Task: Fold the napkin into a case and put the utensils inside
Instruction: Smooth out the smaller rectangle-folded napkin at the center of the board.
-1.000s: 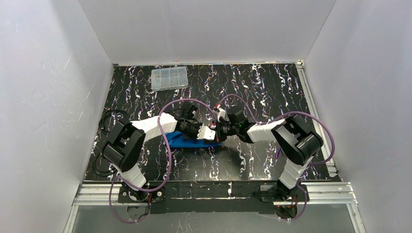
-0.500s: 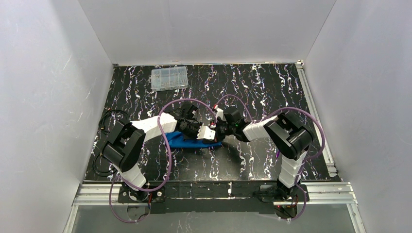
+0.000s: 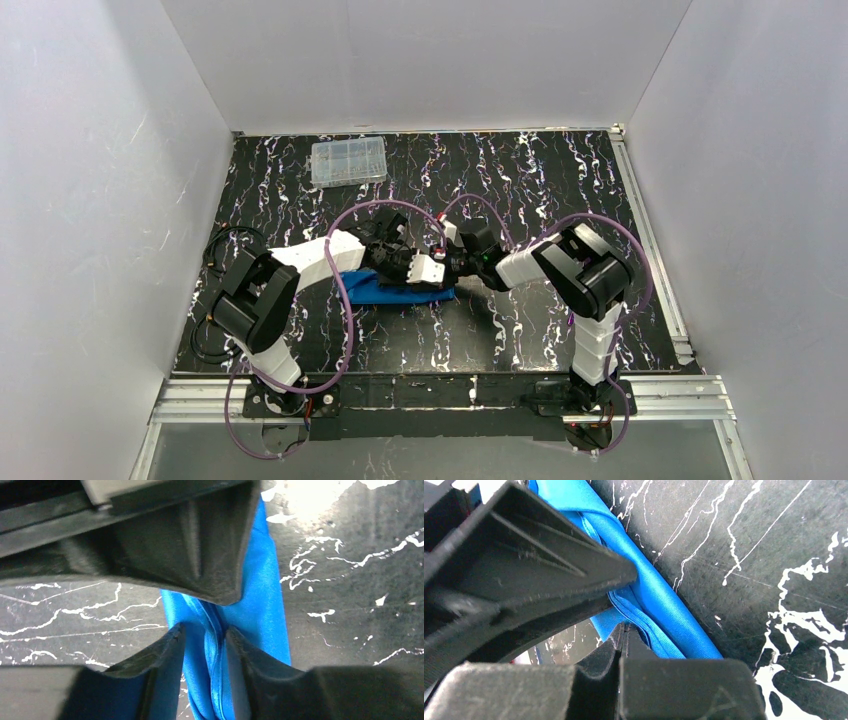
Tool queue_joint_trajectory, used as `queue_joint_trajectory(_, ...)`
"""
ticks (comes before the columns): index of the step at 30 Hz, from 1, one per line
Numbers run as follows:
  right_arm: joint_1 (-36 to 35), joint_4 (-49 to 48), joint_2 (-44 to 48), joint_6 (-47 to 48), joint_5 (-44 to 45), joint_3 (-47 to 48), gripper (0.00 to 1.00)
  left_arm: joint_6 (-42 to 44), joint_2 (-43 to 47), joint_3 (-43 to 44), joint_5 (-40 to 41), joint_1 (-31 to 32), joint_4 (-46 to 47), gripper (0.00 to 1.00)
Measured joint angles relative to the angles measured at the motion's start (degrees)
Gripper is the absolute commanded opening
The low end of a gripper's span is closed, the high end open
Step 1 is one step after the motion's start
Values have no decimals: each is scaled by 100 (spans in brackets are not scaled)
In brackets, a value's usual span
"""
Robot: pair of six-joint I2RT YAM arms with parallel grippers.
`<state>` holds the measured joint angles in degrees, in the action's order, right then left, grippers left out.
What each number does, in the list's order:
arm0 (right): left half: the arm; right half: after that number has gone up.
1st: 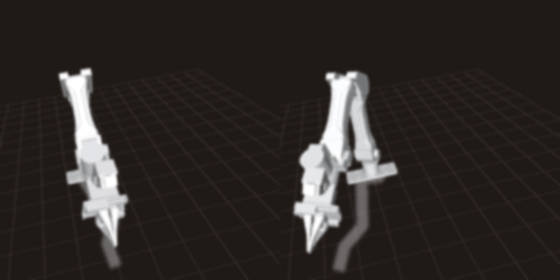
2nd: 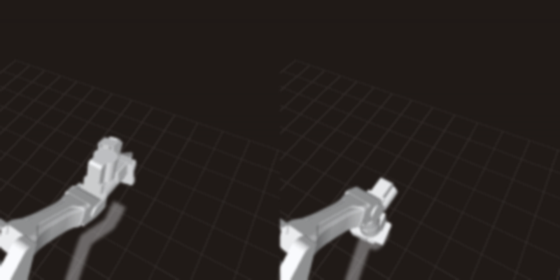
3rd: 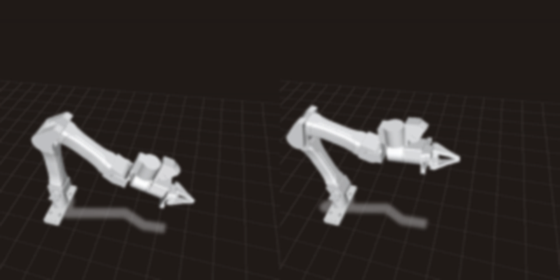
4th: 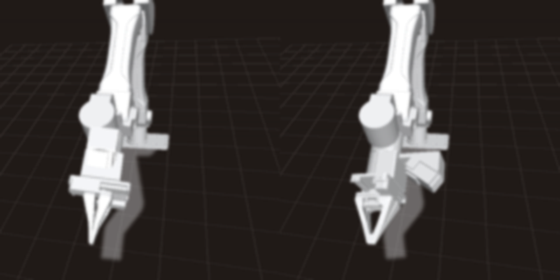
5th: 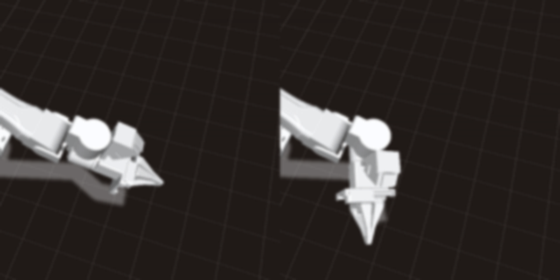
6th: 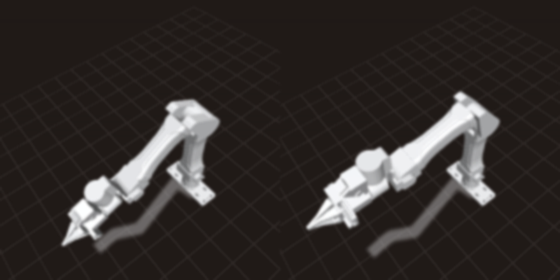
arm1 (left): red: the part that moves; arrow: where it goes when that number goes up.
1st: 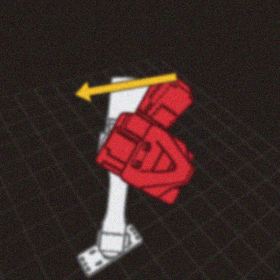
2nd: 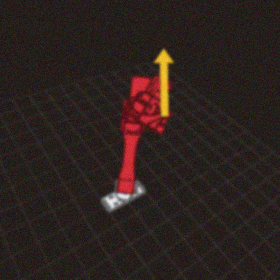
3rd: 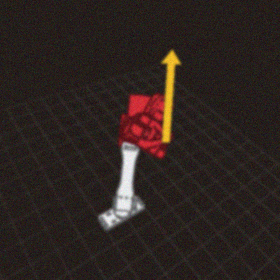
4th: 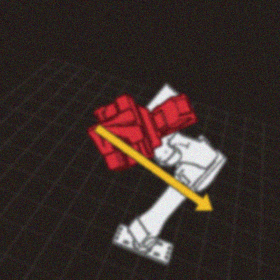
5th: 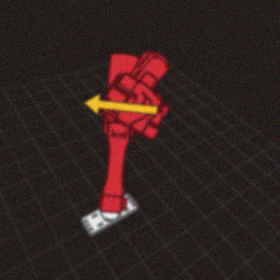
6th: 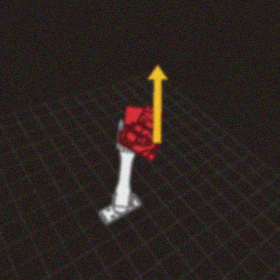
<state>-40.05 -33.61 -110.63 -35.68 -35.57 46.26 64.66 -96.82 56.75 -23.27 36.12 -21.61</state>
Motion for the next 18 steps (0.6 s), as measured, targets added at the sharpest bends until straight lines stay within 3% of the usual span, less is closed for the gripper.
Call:
queue_joint_trajectory(2, 26, -181, -57, -74, -59, -42, 1, -92, 0, 39, 92, 0, 46, 54)
queue_joint_trajectory(10, 66, -691, -151, -315, -153, -225, 1, -481, 4, 122, 299, -2, 127, 60)
queue_joint_trajectory(13, 66, -761, -151, -337, -151, -262, 1, -660, 4, 223, 321, -2, 52, 59)
queue_joint_trajectory(18, 66, -841, -151, -387, -166, -302, 1, -813, 0, 238, 321, -2, -15, 48)
